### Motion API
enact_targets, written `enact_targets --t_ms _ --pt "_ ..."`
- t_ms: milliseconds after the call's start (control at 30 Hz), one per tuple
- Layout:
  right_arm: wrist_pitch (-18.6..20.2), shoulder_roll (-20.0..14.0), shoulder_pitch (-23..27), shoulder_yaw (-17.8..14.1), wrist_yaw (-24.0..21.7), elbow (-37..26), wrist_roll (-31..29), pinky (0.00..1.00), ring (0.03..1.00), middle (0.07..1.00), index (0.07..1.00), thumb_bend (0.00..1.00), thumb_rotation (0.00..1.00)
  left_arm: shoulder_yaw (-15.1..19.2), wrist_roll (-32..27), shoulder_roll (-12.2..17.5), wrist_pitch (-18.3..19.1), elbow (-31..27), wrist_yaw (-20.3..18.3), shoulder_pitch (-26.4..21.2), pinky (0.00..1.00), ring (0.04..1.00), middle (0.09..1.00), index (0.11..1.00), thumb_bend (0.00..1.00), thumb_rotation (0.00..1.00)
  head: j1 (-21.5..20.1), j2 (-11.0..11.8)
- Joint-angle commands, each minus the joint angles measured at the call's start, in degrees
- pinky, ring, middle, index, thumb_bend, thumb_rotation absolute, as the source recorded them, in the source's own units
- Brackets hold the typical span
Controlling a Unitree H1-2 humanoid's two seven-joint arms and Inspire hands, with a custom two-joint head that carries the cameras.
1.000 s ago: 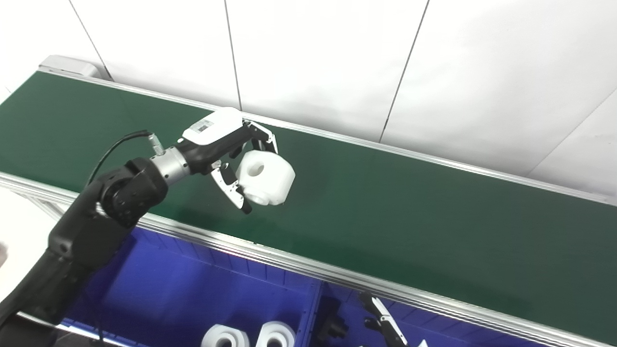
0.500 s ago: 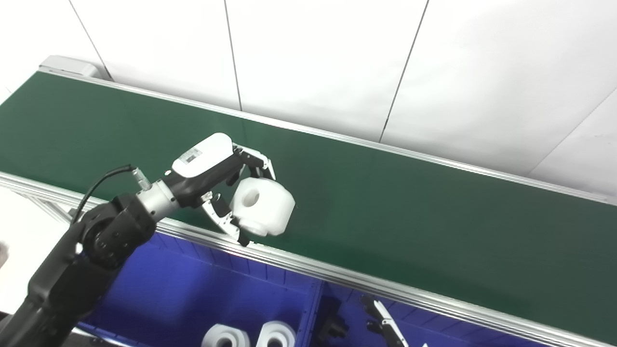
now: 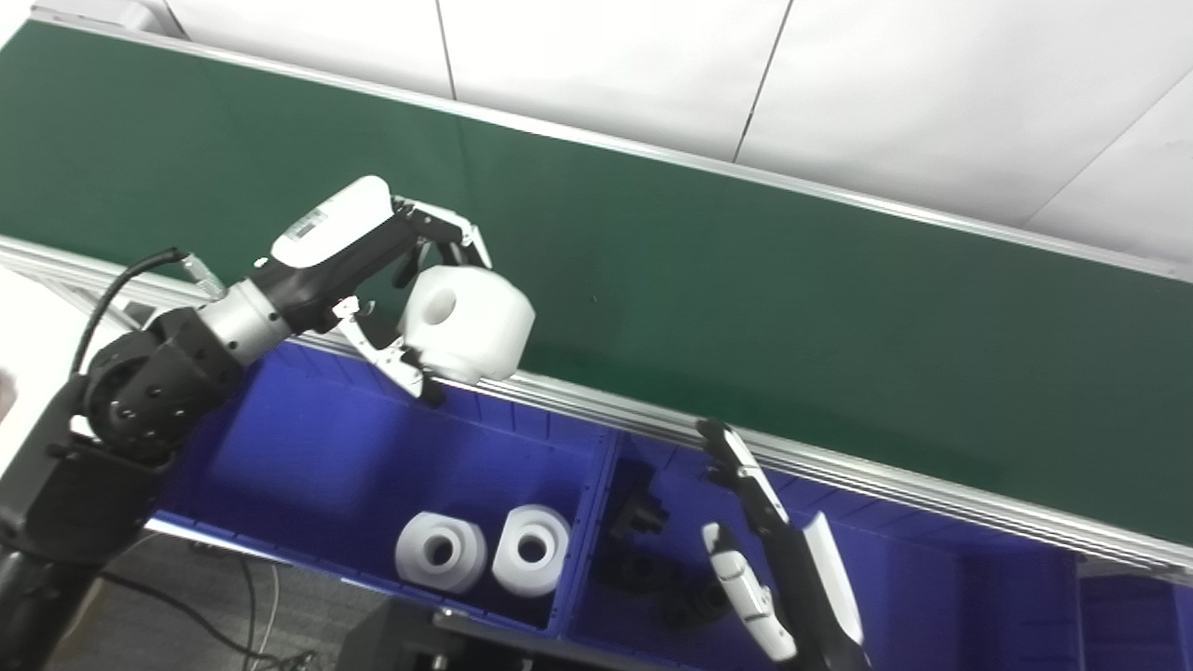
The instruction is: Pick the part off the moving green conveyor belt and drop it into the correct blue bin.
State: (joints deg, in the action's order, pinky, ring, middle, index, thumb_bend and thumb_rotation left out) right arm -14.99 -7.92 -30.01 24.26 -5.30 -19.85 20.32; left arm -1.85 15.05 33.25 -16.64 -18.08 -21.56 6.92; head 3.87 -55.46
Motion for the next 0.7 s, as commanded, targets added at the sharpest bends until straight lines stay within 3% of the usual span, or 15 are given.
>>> enact_targets --t_ms 0,400,533,667 --pt "0.7 0.81 -0.48 0.22 -0.33 -1.23 -0.48 0.87 0.937 0.966 0.939 0.37 0.98 0.75 -1.24 1.21 -0.77 -0.61 0.34 0.65 0.16 0.21 0.471 0.303 0.55 0.0 0.18 0.09" --pt "-0.04 1.66 -1.35 0.3 0.15 -0.92 0.57 0.87 0.932 0.961 0.935 0.4 1.0 0.49 -2.04 1.83 -0.57 -1.02 -1.54 3.45 0.15 0.201 0.471 0.308 0.55 0.0 1.11 0.12" --pt "-0.47 1.74 -1.47 0.13 0.43 -0.83 0.74 0.87 0.932 0.961 0.935 0.39 1.0 -0.41 -2.01 3.17 1.84 -2.12 -4.48 4.65 0.16 0.211 0.471 0.283 0.55 0.0 1.27 0.24" --pt "-0.5 1.78 -1.44 0.08 0.47 -0.75 0.82 0.87 0.932 0.96 0.932 0.39 1.0 -0.83 -1.33 3.93 1.11 -2.14 -5.46 6.59 0.16 0.215 0.471 0.285 0.55 0.0 1.7 0.48"
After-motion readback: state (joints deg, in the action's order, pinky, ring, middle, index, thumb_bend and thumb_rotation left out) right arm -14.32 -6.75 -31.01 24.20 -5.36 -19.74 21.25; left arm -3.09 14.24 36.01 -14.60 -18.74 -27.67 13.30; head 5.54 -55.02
